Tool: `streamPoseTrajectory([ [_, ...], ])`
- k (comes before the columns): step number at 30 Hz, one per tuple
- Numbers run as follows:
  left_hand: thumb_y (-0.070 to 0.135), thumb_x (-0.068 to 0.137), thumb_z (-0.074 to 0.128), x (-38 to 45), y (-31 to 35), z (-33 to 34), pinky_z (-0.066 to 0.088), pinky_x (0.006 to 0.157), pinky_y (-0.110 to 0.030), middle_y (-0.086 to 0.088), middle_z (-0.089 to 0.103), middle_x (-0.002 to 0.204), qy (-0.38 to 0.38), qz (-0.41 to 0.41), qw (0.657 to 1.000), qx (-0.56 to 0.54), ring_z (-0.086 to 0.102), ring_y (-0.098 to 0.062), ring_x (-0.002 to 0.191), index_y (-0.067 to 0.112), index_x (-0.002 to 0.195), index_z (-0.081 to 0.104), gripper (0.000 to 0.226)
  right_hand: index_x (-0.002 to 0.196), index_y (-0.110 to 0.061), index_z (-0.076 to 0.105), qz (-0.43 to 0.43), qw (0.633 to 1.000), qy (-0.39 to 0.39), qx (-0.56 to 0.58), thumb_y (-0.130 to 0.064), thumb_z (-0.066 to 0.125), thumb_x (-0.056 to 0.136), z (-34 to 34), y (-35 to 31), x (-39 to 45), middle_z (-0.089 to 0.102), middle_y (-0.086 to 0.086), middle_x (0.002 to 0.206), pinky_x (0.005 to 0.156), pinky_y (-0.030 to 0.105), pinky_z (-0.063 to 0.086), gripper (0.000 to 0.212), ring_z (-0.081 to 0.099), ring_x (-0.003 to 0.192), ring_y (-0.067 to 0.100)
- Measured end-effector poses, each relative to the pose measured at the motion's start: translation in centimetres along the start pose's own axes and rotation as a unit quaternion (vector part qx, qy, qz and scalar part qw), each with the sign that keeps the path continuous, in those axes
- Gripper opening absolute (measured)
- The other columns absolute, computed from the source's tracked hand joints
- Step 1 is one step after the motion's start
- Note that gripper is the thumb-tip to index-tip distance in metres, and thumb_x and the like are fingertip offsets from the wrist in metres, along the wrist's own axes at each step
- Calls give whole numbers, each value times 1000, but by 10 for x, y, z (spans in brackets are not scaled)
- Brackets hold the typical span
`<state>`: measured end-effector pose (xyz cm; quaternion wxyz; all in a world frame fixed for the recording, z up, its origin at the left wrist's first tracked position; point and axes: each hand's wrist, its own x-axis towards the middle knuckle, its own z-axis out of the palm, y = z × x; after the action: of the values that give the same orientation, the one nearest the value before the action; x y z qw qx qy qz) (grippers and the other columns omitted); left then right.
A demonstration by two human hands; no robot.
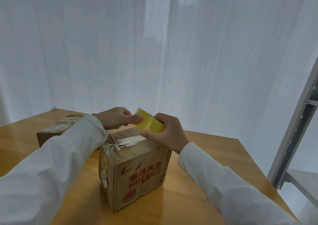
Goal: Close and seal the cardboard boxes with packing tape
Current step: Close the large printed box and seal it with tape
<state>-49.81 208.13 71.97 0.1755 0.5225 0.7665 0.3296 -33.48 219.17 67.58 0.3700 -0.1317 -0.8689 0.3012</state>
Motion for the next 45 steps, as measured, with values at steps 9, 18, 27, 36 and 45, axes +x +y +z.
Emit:
streamPoseTrajectory([
  [9, 95, 21, 55, 0, -1, -1, 44, 95, -40, -10, 69, 105, 45, 3, 999, -7, 58, -16, 95, 23, 91, 72, 102, 78, -15, 62, 7, 1000, 11, -7, -40, 83, 67, 2, 1, 4, 62, 2, 71, 57, 23, 42, 35, 52, 60, 6],
  [18, 80, 49, 54, -13, 13, -10, 30, 62, -25, -6, 44, 78, 77, -28, 997, 17, 40, -19, 73, 20, 91, 64, 74, 72, -22, 58, -2, 1000, 12, -2, -53, 76, 59, 5, 3, 5, 53, -10, 62, 53, 17, 37, 38, 47, 56, 3],
  [27, 15, 82, 65, -6, -2, 7, 49, 72, -27, 3, 66, 77, 192, -28, 981, 4, 55, -10, 68, 8, 74, 72, 12, 70, -19, 56, -41, 999, 19, -15, -67, 68, 52, 8, 9, 5, 50, -11, 61, 51, 13, 36, 52, 46, 55, 3],
  [36, 17, 78, 63, -6, -4, 11, 51, 79, -38, 4, 60, 65, 216, -28, 974, 56, 54, -19, 69, 7, 70, 66, 13, 66, -24, 52, -60, 997, 27, -31, -67, 68, 53, 10, 11, 3, 49, -10, 58, 50, 13, 34, 48, 46, 54, 5],
  [45, 42, 102, 27, -22, -31, 46, 6, 115, -40, 0, 1, 160, -56, -54, 963, 257, 5, -18, 146, 18, 152, 6, 59, 70, -14, 55, 5, 995, 80, 67, -55, 73, 59, 12, 12, 4, 53, -9, 59, 54, 25, 39, 46, 47, 55, 10],
])
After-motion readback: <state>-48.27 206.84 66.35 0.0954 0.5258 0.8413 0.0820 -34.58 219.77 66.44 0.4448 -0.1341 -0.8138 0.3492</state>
